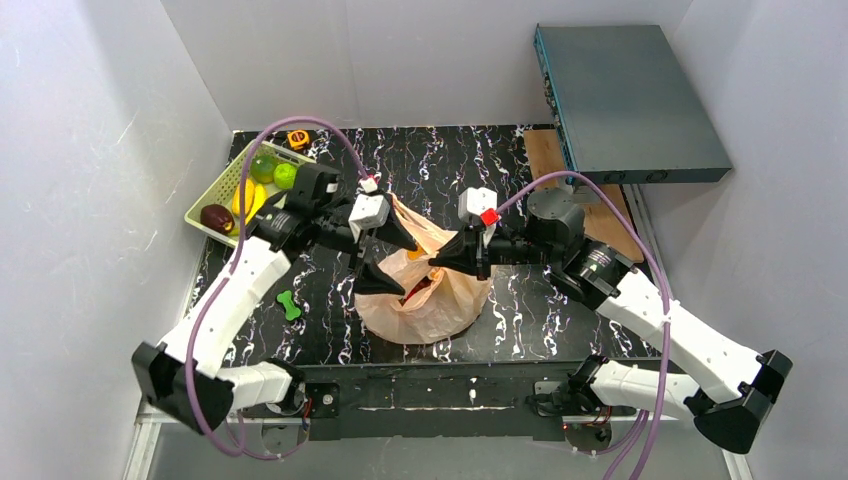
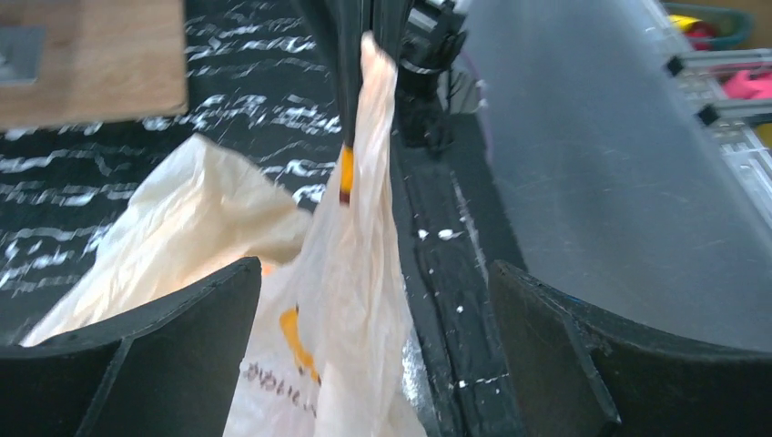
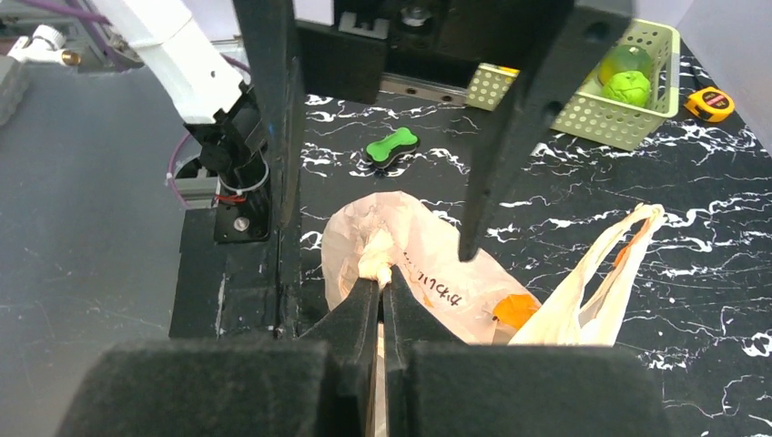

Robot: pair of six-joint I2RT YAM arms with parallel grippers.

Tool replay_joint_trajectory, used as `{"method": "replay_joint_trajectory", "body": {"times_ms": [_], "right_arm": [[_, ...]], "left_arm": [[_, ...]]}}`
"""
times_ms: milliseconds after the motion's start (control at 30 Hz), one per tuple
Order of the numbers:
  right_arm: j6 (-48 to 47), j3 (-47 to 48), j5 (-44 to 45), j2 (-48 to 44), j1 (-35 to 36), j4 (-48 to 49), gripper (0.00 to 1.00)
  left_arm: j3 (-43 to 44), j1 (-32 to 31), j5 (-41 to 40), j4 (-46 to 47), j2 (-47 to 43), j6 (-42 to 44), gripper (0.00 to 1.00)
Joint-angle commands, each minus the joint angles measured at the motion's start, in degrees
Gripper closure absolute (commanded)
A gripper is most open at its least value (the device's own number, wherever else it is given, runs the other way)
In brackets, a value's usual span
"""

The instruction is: Place the fake fruits into the plastic bag and tie a complex knot

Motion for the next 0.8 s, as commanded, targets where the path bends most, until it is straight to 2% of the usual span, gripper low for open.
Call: {"method": "replay_joint_trajectory", "body": {"times_ms": [0,133,267,400,533,633,667,700,767], "right_arm": [[-3.95,1.66,-3.41,1.05,-0.10,0.55,0.99],[-5.13,2.71,-3.55,2.23,-0.10,0.73,0.99],[-5.81,3.68,-3.04,2.66,-0.09,0.56,0.99],[-5.71,4.02,-2.70,2.63,-0.10,0.22,0.99],[-4.97,5.11,-2.40,2.42,-0.10,-0.84,0.99],[-4.95,5.51,-1.94,2.24,-0.10,-1.78,0.99],[-4.81,5.66,-1.70,2.21,-0.10,-2.08,0.99],[-4.79,5.80,-1.50,2.13,-0.08,-2.64,0.99],[-4.68,6.06,-1.05,1.81,-0.08,-3.36,0.99]], "left_arm": [[7.46,-0.27,15.86,-11.05,6.03,14.39,0.05],[8.74,-3.41,17.80,-10.96,10.28,18.20,0.05],[6.10,-5.22,18.56,-10.96,11.24,21.49,0.09],[2.76,-5.64,17.05,-11.40,13.52,24.82,0.27],[4.39,-4.75,13.79,-31.81,21.01,47.03,0.38],[8.50,-4.24,11.79,-54.58,30.00,73.09,0.50],[9.35,-3.95,11.16,-58.62,32.72,78.74,0.56],[9.30,-3.59,10.51,-59.07,34.08,79.69,0.60],[6.95,-3.02,8.58,-58.64,34.52,84.27,0.63]]}}
